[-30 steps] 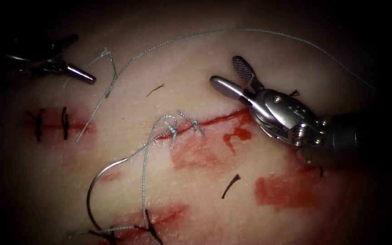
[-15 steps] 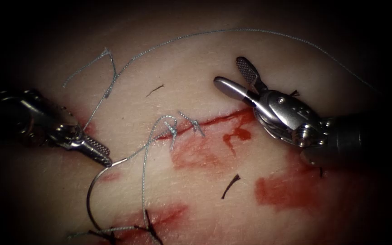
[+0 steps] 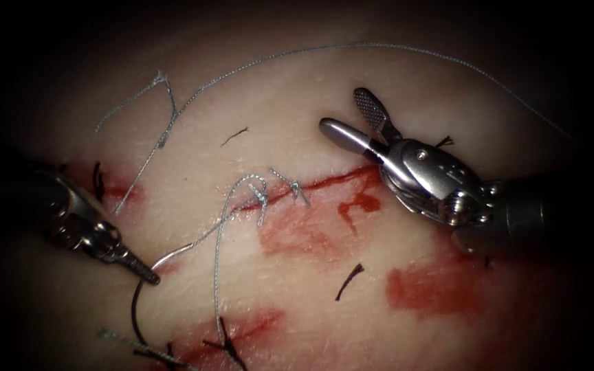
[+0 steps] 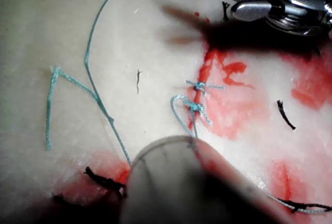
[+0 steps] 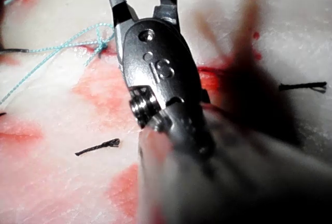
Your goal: Wound Closure
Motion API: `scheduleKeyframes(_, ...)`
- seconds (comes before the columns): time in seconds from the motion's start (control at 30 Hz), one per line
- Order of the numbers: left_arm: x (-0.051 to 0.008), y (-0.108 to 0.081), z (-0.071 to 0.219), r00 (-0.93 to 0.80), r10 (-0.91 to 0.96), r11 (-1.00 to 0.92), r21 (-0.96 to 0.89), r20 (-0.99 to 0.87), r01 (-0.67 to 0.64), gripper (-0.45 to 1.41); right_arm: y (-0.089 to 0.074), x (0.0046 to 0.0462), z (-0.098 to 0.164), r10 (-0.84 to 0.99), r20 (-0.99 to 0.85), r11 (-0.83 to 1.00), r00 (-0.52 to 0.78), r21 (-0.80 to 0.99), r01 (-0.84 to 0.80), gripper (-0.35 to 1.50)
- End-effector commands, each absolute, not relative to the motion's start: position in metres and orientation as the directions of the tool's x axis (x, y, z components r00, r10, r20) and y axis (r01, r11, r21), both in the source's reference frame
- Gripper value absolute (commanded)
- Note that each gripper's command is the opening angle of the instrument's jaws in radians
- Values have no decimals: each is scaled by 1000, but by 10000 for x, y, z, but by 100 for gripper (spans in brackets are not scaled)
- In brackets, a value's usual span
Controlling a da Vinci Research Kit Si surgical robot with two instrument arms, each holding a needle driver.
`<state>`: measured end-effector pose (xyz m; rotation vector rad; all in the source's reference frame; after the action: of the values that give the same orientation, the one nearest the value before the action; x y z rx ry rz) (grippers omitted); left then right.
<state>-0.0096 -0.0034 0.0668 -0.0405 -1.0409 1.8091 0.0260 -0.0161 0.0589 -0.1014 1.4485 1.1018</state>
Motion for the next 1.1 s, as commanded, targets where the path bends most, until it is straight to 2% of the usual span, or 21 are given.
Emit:
scheduleKeyframes(0.03,-100,-36,672,-490,770,-118,-663,409,-739,32,-164,268,591,530,-811,541,-246,547,-639,133)
scheduleKeyframes(0.13,-97,-41,668,-459,767,-101,-623,448,-776,17,-164,268,591,530,-811,541,-246,547,-639,135)
scheduleKeyframes(0.17,-95,-45,669,-424,772,-78,-592,474,-802,4,-164,268,591,530,-811,541,-246,547,-639,135)
scheduleKeyframes(0.2,-91,-49,669,-384,769,-43,-557,512,-829,-37,-165,268,591,530,-811,541,-246,547,-639,135)
scheduleKeyframes(0.23,-89,-52,669,-351,770,-23,-526,533,-850,-45,-165,268,590,530,-811,541,-246,547,-639,135)
scheduleKeyframes(0.33,-90,-53,667,-328,768,-36,-474,550,-880,-45,-165,268,590,530,-811,541,-246,547,-639,135)
scheduleKeyframes(0.57,-105,-28,649,-297,800,-12,-482,521,-876,-45,-165,268,590,530,-811,541,-246,547,-639,136)
scheduleKeyframes(0.63,-100,-24,640,-368,795,-75,-524,483,-849,-45,-165,268,590,530,-811,541,-246,547,-639,136)
scheduleKeyframes(0.67,-96,-24,638,-396,791,-100,-539,467,-836,19,-165,268,590,533,-808,538,-250,552,-637,138)
scheduleKeyframes(0.7,-94,-22,637,-427,785,-129,-556,449,-821,47,-165,268,591,533,-808,538,-250,552,-637,138)
scheduleKeyframes(0.77,-91,-18,636,-465,776,-163,-577,426,-800,68,-166,268,591,533,-808,538,-250,552,-637,138)
scheduleKeyframes(0.8,-85,-15,631,-489,769,-184,-591,412,-786,73,-166,268,591,533,-808,538,-250,552,-637,140)
scheduleKeyframes(1.1,-56,-38,610,-542,702,-185,-617,462,-765,68,-166,269,591,535,-806,535,-254,556,-636,140)
